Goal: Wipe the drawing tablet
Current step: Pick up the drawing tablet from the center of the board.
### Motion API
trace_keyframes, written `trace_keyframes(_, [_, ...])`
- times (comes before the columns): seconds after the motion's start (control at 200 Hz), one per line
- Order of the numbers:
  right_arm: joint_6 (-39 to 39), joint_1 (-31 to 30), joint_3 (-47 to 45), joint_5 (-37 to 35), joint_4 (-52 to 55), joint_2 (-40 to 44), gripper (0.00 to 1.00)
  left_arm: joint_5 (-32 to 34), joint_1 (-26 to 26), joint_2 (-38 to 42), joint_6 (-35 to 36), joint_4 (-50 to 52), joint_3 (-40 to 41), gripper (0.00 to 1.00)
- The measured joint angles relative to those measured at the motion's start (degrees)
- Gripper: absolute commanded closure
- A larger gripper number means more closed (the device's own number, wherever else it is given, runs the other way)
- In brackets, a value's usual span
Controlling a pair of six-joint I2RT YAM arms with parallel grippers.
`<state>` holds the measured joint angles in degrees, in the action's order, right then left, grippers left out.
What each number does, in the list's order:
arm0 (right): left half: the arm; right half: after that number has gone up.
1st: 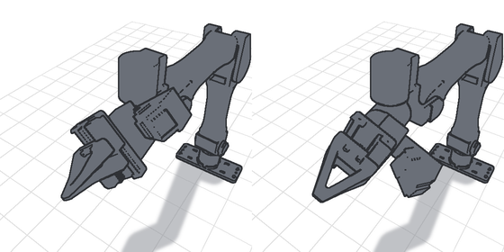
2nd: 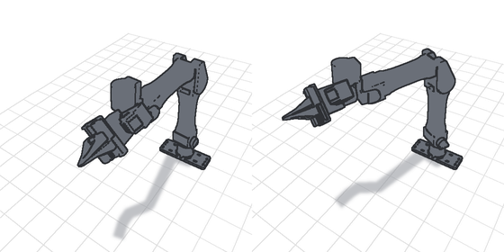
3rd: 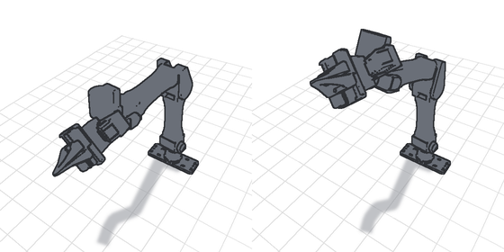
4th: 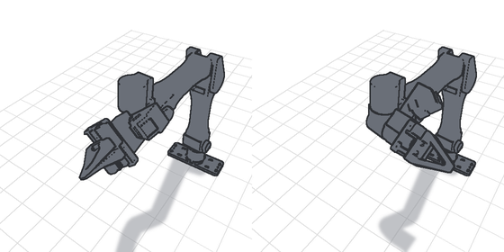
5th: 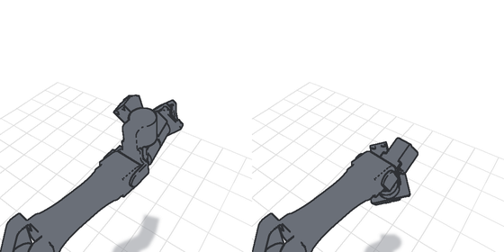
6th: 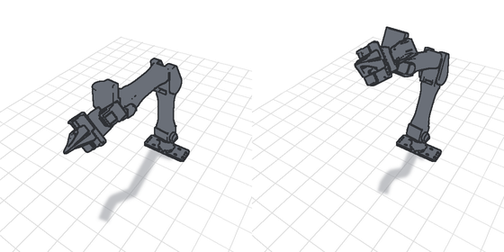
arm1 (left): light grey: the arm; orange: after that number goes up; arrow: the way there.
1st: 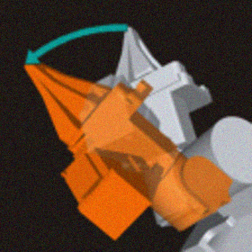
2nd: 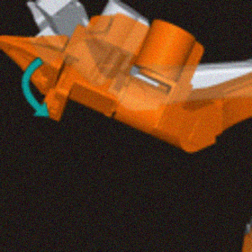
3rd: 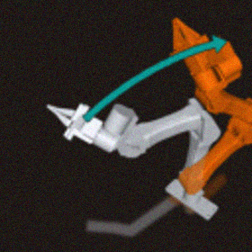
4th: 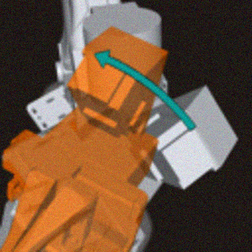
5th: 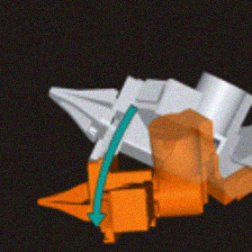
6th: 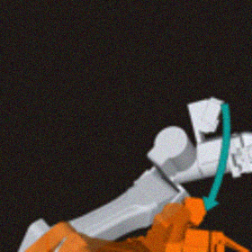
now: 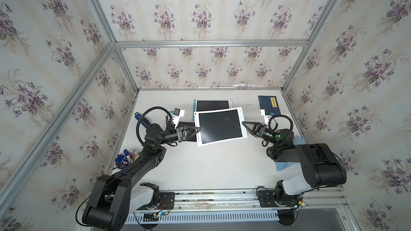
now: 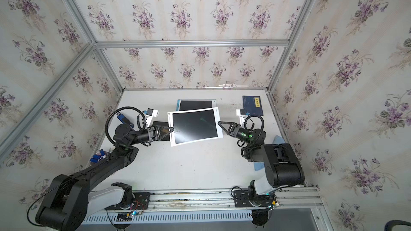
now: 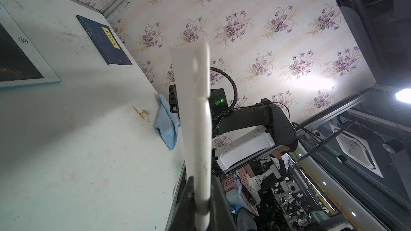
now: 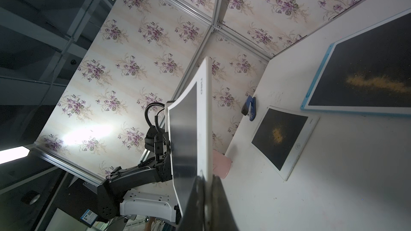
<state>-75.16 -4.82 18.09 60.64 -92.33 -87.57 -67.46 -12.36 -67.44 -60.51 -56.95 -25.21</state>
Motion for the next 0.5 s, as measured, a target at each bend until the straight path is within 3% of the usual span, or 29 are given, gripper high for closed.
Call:
trace_keyframes(0.11, [0.0,0.0,-0.1,0.0,0.0,0.1,1.00,0.0,0.0,0.0,0.0,0.2,0.0,1.00])
trace_keyframes(0.175, [0.0,0.0,-0.2,0.0,0.0,0.3,1.00,0.0,0.0,0.1,0.0,0.4,0.0,0.78])
trace_keyframes(0.25, [-1.0,0.0,-0.4,0.0,0.1,1.0,1.00,0.4,0.0,0.3,1.1,0.9,0.0,0.76])
trace_keyframes(0.315, [-1.1,0.0,-0.5,0.5,0.1,1.6,1.00,0.2,0.0,0.6,1.8,1.4,0.0,0.81])
trace_keyframes(0.41, [-1.0,-0.2,-0.5,0.4,0.0,2.5,1.00,0.3,-0.1,0.9,2.5,2.5,0.0,0.99])
trace_keyframes(0.5, [-0.5,-0.7,-0.2,-0.1,0.0,3.2,1.00,0.6,0.1,0.9,2.6,3.1,0.0,1.00])
